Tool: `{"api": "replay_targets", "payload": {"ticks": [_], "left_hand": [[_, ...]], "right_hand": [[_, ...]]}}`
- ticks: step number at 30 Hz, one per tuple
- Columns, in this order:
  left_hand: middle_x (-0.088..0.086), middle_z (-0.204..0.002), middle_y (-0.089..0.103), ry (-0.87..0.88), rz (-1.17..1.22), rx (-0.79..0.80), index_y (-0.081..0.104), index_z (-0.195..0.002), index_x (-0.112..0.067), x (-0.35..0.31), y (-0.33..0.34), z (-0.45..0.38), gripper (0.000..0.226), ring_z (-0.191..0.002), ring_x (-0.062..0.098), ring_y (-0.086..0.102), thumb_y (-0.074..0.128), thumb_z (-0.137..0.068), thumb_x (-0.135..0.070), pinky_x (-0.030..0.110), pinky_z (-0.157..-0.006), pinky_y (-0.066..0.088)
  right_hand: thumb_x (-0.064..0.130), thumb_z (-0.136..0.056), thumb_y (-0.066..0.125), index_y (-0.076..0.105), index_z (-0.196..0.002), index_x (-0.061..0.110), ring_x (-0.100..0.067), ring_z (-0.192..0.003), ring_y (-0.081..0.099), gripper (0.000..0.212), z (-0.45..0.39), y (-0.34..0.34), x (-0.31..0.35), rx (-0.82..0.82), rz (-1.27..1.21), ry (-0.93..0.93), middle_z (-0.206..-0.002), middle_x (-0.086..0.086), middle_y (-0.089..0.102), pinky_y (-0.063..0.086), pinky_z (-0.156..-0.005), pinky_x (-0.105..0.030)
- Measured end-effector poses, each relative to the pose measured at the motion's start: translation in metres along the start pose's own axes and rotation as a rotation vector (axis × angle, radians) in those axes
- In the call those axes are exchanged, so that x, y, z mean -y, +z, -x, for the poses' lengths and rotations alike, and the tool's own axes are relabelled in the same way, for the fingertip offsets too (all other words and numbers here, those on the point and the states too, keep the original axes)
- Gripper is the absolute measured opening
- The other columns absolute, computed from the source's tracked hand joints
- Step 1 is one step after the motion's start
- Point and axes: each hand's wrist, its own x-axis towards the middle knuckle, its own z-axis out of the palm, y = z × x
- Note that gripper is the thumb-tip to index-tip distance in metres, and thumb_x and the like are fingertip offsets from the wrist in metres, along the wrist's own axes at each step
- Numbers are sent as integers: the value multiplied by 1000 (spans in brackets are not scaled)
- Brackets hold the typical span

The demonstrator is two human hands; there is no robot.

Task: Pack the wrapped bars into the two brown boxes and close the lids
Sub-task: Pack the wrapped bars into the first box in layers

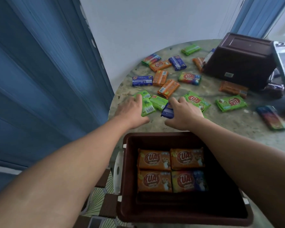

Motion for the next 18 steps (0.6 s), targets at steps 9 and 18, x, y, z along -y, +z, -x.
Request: {"api": "replay_targets", "payload": {"ticks": [9, 18], "left_hand": [[12, -112, 59, 32, -19, -164, 34, -132, -20, -40, -50, 61, 73, -97, 34, 60, 70, -81, -57, 38, -71, 40], [12, -114, 56, 82, -114, -240, 31, -130, -16, -85, -13, 159, 78, -101, 33, 60, 70, -81, -62, 42, -78, 43]], "right_hand": [[53, -78, 69, 38, -138, 23, -33, -98, 63, 74, 65, -40, -3, -185, 11, -141, -121, -7, 52, 49, -64, -38], [53, -75, 73, 39, -132, 24, -32, -103, 59, 72, 159, -7, -21, -227, -2, -267, -116, -3, 49, 48, -72, -41]]}}
